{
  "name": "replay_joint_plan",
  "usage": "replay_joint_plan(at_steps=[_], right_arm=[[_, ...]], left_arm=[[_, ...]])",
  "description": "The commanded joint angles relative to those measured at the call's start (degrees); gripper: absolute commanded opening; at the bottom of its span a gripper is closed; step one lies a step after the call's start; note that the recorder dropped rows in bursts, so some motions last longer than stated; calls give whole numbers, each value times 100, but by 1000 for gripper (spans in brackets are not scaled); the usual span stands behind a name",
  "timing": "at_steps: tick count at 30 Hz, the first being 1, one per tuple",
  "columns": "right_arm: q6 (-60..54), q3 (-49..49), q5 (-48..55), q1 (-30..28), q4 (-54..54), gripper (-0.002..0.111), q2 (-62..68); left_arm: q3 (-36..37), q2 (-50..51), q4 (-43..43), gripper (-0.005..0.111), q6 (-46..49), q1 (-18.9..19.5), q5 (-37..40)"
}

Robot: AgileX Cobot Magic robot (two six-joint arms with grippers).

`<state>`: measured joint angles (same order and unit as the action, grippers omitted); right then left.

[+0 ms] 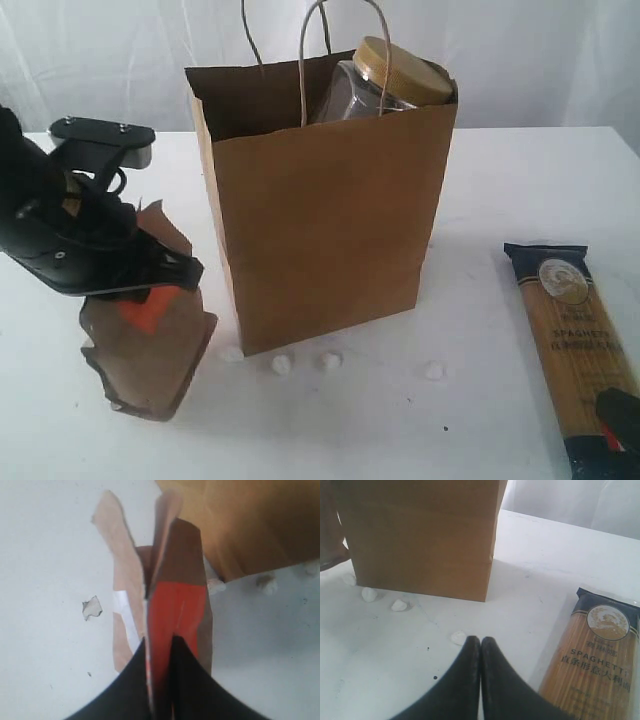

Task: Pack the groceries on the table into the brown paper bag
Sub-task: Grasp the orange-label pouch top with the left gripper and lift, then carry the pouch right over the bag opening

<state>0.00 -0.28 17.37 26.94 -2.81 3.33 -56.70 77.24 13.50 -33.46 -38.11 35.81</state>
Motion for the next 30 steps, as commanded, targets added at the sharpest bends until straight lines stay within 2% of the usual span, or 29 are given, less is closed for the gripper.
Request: replay_joint_plan(at_steps=[1, 9, 12, 20, 30], right_arm=[[0, 28, -29, -44, -7, 0, -52], [0, 28, -29, -44, -7, 0, -52], [0, 28, -29, -44, -7, 0, -52], [137, 28, -29, -44, 4, 0, -52], [137, 28, -29, -44, 4, 0, -52]], left_arm=[[-7, -454, 156, 0, 95, -50, 339], [-21, -1404, 155, 0, 95, -50, 699], [-248, -1746, 155, 0, 95, -50, 918], [-1845, -2105, 155, 0, 364, -50, 1089], [-3868, -1389, 6, 0, 1000, -50, 1179]])
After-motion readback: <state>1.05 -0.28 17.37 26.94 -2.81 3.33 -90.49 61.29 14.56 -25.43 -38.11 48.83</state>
